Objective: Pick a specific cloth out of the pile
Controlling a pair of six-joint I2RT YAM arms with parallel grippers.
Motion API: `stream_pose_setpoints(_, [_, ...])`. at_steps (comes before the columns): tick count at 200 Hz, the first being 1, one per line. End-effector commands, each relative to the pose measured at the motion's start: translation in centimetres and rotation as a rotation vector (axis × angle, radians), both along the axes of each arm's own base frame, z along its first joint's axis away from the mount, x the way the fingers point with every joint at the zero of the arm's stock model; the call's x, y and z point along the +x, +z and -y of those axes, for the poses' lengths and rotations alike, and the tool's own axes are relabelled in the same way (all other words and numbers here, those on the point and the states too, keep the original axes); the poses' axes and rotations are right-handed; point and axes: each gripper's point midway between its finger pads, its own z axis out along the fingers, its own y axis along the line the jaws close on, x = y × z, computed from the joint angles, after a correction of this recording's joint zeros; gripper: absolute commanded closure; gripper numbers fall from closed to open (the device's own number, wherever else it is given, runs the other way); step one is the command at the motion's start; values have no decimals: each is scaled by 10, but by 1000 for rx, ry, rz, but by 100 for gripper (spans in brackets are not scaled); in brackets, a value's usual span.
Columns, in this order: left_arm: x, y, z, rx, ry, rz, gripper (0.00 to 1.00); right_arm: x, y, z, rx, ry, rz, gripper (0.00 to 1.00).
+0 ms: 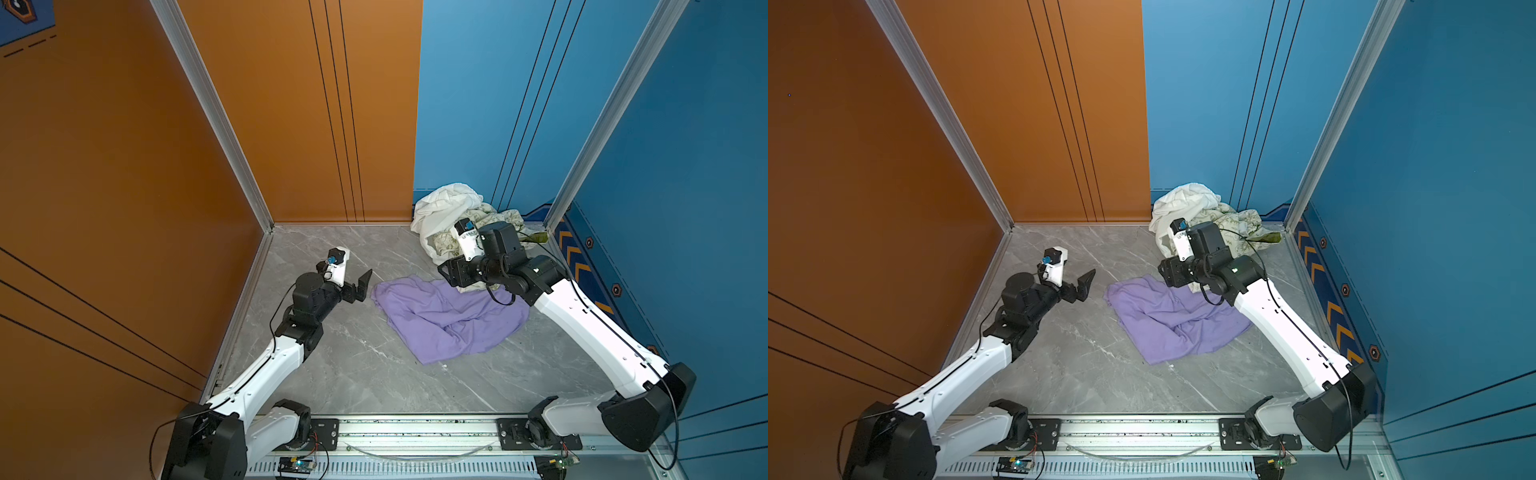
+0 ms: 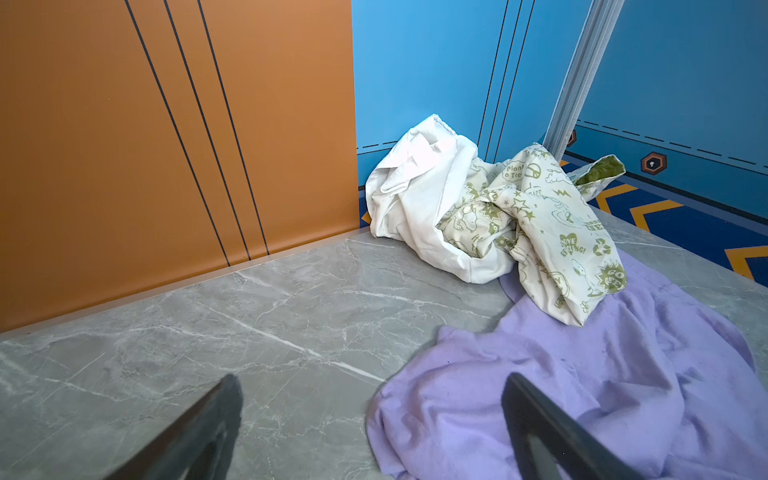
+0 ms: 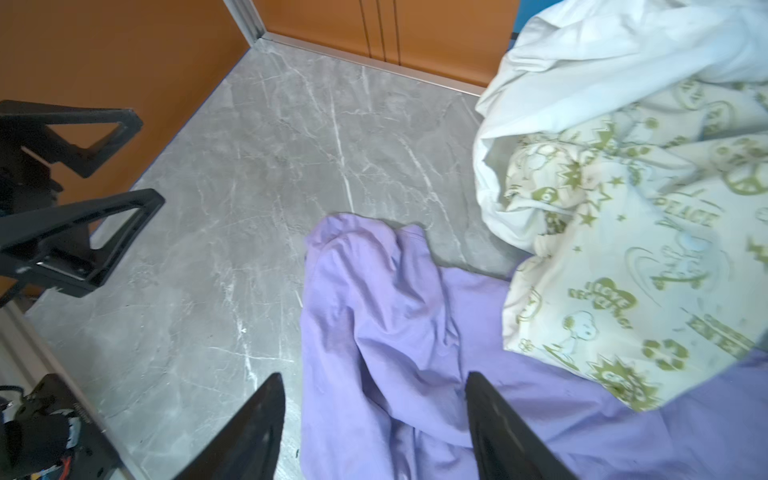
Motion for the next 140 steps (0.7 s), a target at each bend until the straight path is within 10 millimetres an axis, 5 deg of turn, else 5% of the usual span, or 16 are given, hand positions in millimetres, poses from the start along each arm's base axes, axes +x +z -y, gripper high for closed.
stream_pose_setpoints(1, [-4,-3,2,14,-12,6,2,0,-3,44,-52,-139,4,29])
stream_pose_setpoints(58, [-4,-3,3,17,-15,6,2,-1,-67,118,13,-443,-174,26])
stream_pose_setpoints(140, [-5,-4,4,21,-17,7,2,1,-156,169,172,-756,-353,21])
